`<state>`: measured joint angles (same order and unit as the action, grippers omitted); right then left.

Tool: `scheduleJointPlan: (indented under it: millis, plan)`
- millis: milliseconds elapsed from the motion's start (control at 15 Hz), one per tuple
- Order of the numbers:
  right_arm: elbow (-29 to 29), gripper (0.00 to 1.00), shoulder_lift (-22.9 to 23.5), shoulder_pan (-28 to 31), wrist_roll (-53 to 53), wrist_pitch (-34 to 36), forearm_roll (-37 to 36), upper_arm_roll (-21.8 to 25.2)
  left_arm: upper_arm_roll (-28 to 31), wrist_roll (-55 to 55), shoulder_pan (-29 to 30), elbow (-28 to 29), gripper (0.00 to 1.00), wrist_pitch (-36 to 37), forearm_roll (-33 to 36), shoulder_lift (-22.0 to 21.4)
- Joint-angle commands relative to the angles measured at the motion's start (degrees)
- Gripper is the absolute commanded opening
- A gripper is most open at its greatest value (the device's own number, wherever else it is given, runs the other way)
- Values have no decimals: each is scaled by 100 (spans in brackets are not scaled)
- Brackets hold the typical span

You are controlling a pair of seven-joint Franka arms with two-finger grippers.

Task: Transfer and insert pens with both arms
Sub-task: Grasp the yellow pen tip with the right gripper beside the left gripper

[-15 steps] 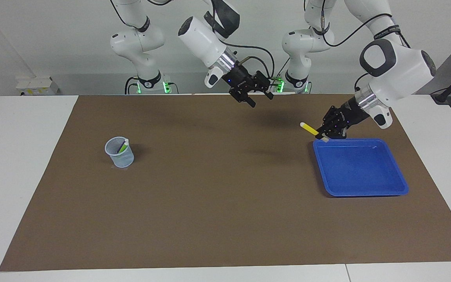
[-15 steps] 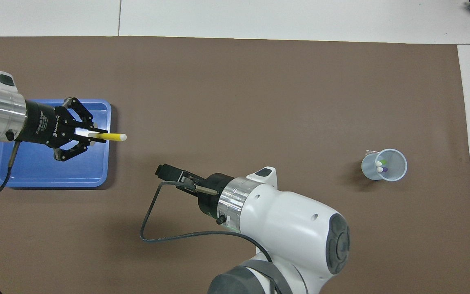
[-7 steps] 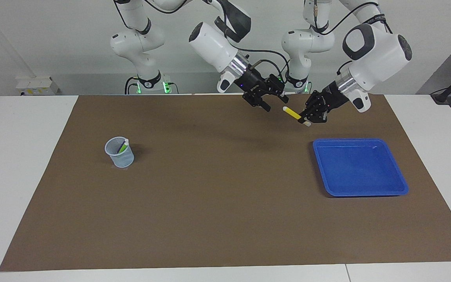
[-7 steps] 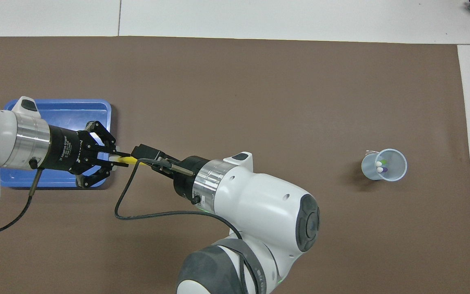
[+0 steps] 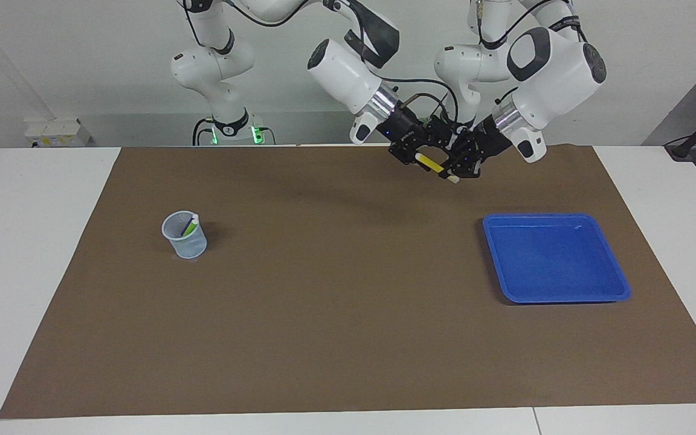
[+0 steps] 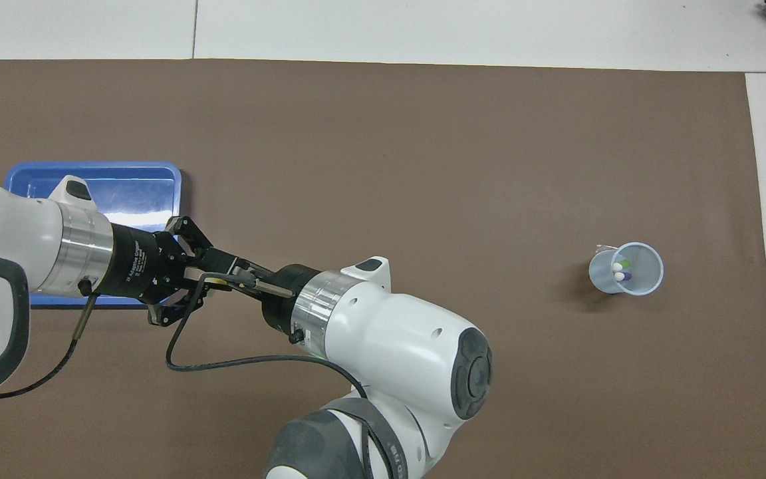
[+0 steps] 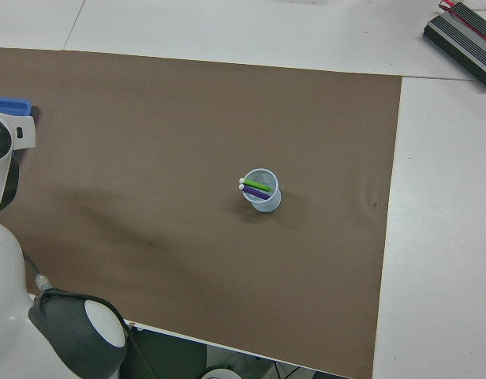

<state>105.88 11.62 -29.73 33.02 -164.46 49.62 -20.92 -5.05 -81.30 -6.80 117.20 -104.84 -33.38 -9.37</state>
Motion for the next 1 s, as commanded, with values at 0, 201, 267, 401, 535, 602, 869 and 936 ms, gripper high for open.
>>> scheduleJointPlan:
  millis: [0, 201, 267, 401, 535, 602, 869, 936]
  plan:
    - [-76, 76, 60, 107, -269, 141, -5, -17, 74, -61, -84, 215, 0, -19, -98, -223]
    - [-76, 63, -46, 274, -437, 739, -13, 27, 74, -61, -84, 215, 0, -10, -98, -232]
    - [-76, 60, -55, 266, -437, 740, -13, 27, 74, -61, -84, 215, 0, -10, -98, -250]
    - [-59, 57, -72, 266, -437, 757, -13, 27, 74, -61, -84, 215, 0, -1, -98, -250]
    - [-59, 54, -72, 266, -428, 784, -22, 27, 74, -70, -84, 215, 0, -1, -98, -258]
    - [-50, 53, -81, 257, -420, 784, -14, 27, 74, -70, -84, 215, 0, -1, -98, -258]
    - [108, 50, -195, 248, -420, 801, -22, 27, 74, -70, -75, 215, 0, 17, -98, -267]
    - [108, 46, -204, 248, -420, 836, -22, 27, 74, -70, -75, 206, 0, 17, -98, -267]
